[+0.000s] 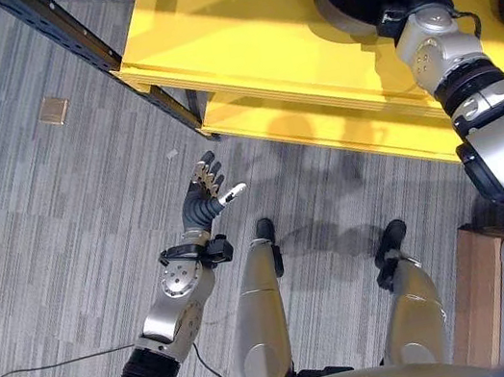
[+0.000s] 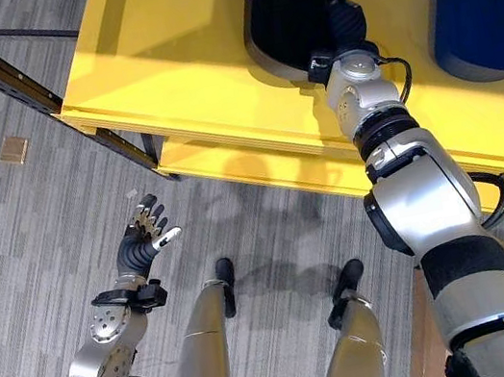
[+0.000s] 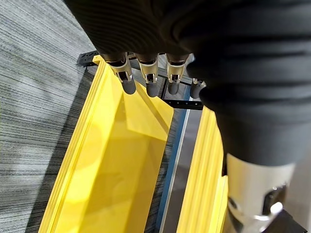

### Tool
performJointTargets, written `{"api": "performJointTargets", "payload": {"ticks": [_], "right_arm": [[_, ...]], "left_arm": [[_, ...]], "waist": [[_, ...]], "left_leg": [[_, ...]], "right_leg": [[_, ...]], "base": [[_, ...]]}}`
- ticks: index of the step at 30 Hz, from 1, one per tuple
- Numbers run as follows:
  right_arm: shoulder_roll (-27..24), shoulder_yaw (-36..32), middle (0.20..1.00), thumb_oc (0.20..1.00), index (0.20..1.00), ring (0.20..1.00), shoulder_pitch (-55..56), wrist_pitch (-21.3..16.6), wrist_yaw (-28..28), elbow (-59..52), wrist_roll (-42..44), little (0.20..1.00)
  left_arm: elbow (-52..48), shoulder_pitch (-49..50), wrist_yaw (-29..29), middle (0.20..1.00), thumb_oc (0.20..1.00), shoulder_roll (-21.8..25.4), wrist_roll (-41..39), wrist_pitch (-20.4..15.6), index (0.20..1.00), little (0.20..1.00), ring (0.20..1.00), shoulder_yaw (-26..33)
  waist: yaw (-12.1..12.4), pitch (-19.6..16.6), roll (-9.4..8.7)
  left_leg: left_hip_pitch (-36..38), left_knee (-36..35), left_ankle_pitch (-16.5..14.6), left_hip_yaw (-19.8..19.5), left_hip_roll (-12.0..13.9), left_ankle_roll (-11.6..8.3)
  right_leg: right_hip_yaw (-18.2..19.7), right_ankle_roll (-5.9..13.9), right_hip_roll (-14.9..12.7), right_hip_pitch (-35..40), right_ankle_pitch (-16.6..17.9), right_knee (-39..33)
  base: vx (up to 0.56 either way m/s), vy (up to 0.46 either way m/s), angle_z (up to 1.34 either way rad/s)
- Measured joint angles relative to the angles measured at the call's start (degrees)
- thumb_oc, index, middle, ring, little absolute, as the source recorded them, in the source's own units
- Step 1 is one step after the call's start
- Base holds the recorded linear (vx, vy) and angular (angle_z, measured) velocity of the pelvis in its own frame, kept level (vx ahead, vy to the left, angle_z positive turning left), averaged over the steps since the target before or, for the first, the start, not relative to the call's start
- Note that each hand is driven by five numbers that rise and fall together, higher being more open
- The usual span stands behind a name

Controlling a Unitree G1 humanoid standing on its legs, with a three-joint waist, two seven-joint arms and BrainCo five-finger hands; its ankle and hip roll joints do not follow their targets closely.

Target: Move parts from the plastic box to the shelf.

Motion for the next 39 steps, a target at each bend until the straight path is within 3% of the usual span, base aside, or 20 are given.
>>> {"api": "performJointTargets", "payload": {"ticks": [25,26,27,28,39], "right_arm": [[-3.6,-0.1,0.200,0.200,0.200,0.200,0.2,1.1,-0.2,3.3,-1.0,0.200],[-3.6,-0.1,0.282,0.282,0.282,0.282,0.2,1.1,-0.3,3.3,-1.0,0.282],[-3.6,-0.2,0.551,0.551,0.551,0.551,0.2,1.1,-0.5,3.4,-1.0,0.551],[-3.6,-0.4,1.000,1.000,1.000,1.000,0.2,1.1,-0.6,3.5,-1.0,1.000],[-3.3,-2.4,1.000,1.000,1.000,1.000,0.2,-0.2,-2.2,2.9,-0.8,1.000]], "left_arm": [[1.3,0.0,0.1,1.000,1.000,0.0,0.0,0.0,1.000,1.000,1.000,-0.1],[1.3,0.0,0.1,1.000,1.000,0.0,0.0,0.0,1.000,1.000,1.000,-0.1],[1.3,0.0,0.1,1.000,1.000,0.0,0.0,0.0,1.000,1.000,1.000,-0.1],[1.3,0.0,0.1,1.000,1.000,0.0,0.0,0.0,1.000,1.000,1.000,-0.1],[1.5,0.0,0.2,1.000,1.000,0.0,0.0,0.0,1.000,1.000,1.000,-0.2]], "waist": [[-1.7,0.0,-0.01],[-1.7,0.0,-0.01],[-1.6,0.0,-0.01],[-1.7,0.0,-0.01],[-1.6,0.0,-0.01]], "left_leg": [[0.4,0.0,0.0,0.4,0.5,0.01],[0.4,0.0,0.0,0.4,0.5,0.01],[0.4,0.0,0.0,0.4,0.5,0.00],[0.4,0.0,0.0,0.3,0.5,0.00],[0.4,0.0,0.0,0.4,0.4,0.01]], "right_leg": [[0.4,0.03,0.5,0.0,0.1,-0.1],[0.4,0.03,0.5,0.0,0.1,-0.1],[0.4,0.03,0.5,0.0,0.1,-0.1],[0.4,0.03,0.5,0.0,0.1,-0.1],[0.5,-0.01,0.4,0.0,0.2,-0.1]], "base": [[0.00,0.000,0.00],[0.00,0.000,0.00],[0.00,0.000,0.00],[0.00,0.000,0.00],[0.00,0.000,0.00]]}}
